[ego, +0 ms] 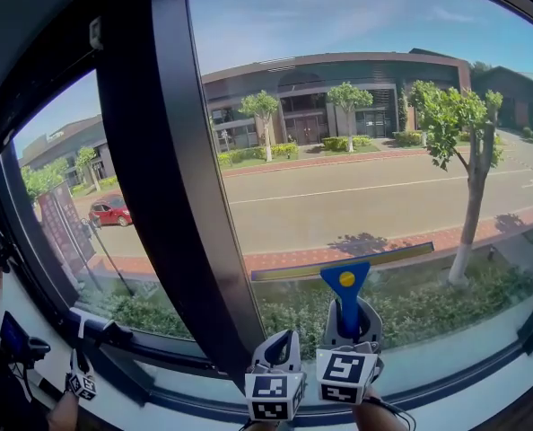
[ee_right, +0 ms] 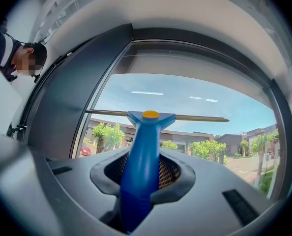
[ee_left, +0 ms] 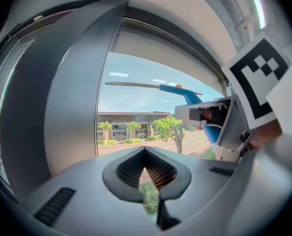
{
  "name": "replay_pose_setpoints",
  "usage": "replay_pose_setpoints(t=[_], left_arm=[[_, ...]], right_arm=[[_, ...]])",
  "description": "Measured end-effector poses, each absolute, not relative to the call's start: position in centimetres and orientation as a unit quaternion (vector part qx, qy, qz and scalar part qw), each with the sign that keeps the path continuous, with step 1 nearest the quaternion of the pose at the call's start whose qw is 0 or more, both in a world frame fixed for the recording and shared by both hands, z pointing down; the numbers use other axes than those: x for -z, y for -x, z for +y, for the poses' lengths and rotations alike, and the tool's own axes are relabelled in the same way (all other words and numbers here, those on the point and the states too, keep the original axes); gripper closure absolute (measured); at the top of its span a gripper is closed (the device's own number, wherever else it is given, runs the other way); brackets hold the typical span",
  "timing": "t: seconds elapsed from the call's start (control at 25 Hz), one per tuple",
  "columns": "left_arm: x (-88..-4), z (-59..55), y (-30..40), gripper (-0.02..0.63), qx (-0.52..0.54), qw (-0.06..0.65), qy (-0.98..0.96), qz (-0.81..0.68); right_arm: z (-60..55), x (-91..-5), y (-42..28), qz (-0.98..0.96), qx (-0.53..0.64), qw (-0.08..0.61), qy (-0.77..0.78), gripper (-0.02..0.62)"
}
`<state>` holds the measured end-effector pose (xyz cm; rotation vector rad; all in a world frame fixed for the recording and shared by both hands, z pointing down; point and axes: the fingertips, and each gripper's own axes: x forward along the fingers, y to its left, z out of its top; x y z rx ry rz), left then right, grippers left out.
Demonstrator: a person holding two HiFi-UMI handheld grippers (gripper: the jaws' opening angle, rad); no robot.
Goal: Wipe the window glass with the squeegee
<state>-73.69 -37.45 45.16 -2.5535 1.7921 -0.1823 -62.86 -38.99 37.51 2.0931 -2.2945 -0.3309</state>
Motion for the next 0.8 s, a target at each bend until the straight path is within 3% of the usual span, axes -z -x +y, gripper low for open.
replay_pose_setpoints(t=[0.8], left_arm=[[-50.1,-36.5,73.3,0.606,0.072,-0.051,0.814,0.574]], right_arm=[[-38.7,-44.3,62.7,-0.751,0.031,0.046,-0.658,0.497]])
